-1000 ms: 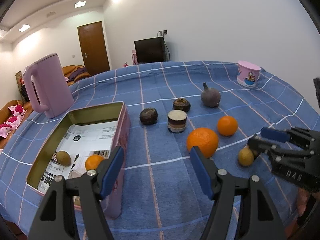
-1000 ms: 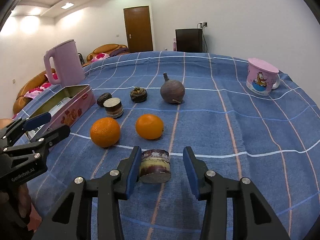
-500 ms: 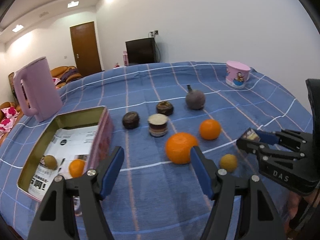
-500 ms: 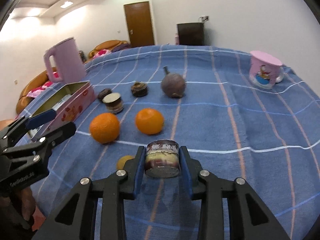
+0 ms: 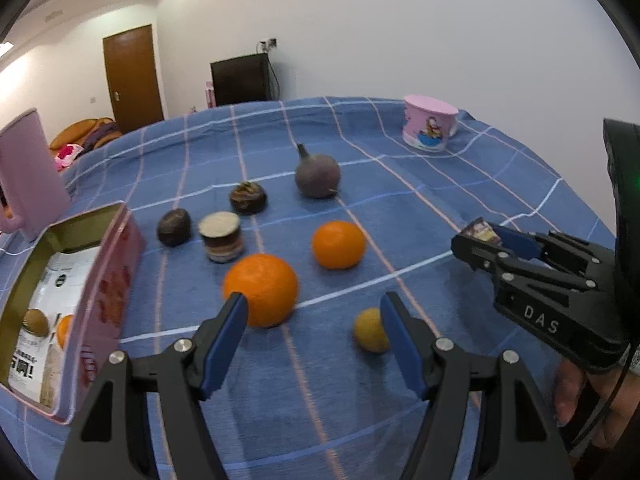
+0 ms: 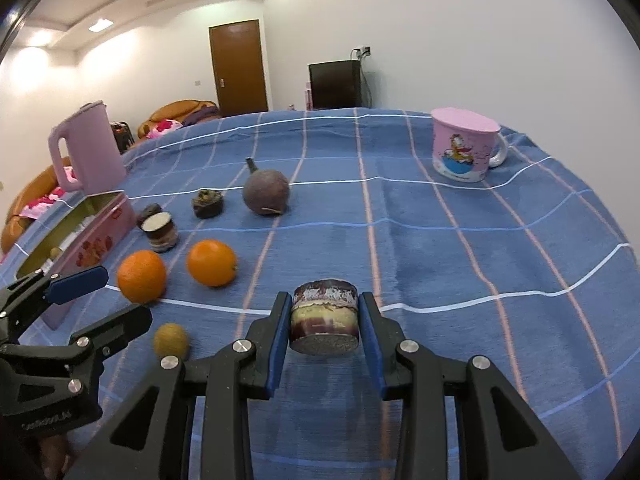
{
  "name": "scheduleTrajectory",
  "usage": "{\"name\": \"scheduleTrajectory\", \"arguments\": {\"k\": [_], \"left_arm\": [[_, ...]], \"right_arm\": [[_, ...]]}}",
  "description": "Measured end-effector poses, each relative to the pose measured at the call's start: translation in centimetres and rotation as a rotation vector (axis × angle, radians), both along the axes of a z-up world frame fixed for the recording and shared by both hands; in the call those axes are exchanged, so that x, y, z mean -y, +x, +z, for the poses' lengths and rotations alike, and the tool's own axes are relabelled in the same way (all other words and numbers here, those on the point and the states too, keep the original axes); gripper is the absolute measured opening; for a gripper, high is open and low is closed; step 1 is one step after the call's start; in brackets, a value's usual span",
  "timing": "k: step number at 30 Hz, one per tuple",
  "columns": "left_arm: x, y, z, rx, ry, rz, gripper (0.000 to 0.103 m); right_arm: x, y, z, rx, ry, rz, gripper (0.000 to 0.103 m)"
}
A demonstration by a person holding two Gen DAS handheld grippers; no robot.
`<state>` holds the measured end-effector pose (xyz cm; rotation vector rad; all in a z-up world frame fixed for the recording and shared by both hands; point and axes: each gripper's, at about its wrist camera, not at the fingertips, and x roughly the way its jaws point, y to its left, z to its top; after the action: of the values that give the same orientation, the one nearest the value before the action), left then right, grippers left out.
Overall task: Organize fruits
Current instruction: 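Grasp a second brown kiwi with the left tool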
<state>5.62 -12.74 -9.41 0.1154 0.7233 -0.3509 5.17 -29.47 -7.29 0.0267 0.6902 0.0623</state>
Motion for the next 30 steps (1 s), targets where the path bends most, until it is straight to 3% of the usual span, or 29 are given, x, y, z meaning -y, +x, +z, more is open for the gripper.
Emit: {"name": "scheduleTrajectory", "arguments": {"k": [7,11,14,16,18,30], "left_arm": [[1.2,-0.3,-0.1,-0.016,0.004,-0.047,0.069],[1.7,-0.4,-0.4,-0.023,0.008,-0.07,0.06],[1.9,-0.1,-0.9,-0.052,0.007,-0.088,0.047],[2.0,0.3,-1.2,-0.084,0.01,-0.104,0.045],[1.9,0.7,-1.6,-0.119,-0.013,-0.108,0.028],[0.4,-0.6,-0.5,-0.003,-0.077,-0.056,0.028]], "right_arm": [[0.1,0.1,-0.2,-0.01,0.013,0.006,0.035],[0.2,0.0,-0.2,-0.006,0.02,0.002,0.036],[0.1,0.0,-0.2,-0.004,0.012,0.001,0.036],[-0.1,0.0,-0.3,-0.009,0.002,0.007,0.036],[-0.3,0.1,-0.3,-0.016,-0.009,0.016,0.036],[-0.7,-0.9,0.2,0.056,-0.012,0.048,0.036]]}}
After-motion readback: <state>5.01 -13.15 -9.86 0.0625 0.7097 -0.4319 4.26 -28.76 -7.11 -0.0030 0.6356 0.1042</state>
